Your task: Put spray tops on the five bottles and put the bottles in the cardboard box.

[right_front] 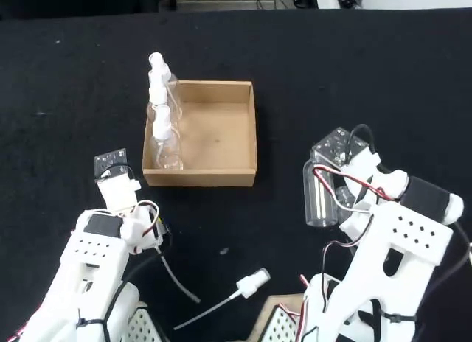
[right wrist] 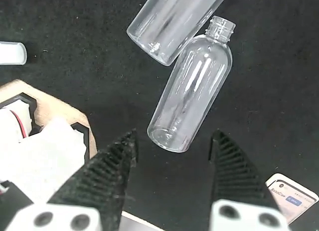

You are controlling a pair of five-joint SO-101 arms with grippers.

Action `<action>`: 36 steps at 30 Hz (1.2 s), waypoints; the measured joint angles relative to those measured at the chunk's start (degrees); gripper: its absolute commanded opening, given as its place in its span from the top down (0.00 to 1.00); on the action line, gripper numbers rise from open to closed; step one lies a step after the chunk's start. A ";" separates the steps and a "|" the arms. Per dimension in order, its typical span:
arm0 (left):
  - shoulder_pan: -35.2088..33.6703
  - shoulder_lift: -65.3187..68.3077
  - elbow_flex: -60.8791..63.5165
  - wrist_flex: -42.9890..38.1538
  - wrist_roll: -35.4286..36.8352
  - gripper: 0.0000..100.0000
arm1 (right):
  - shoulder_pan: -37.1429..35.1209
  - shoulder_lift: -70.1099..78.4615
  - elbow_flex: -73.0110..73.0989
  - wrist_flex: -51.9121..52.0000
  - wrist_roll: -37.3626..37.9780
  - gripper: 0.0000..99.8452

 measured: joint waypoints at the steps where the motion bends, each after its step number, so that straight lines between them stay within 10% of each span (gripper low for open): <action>1: 0.09 0.00 0.00 0.00 0.00 0.90 | 0.00 0.00 0.00 0.00 0.00 0.78; 9: -1.93 0.00 0.00 -1.23 -2.11 0.90 | 0.00 0.00 0.00 0.00 0.00 0.78; 30: -42.02 0.44 -11.60 -3.08 -11.78 0.89 | 0.00 0.00 0.00 0.26 -2.11 0.78; 36: -48.44 8.00 -13.10 -4.22 -11.69 0.75 | 0.00 0.00 0.00 0.26 -2.11 0.78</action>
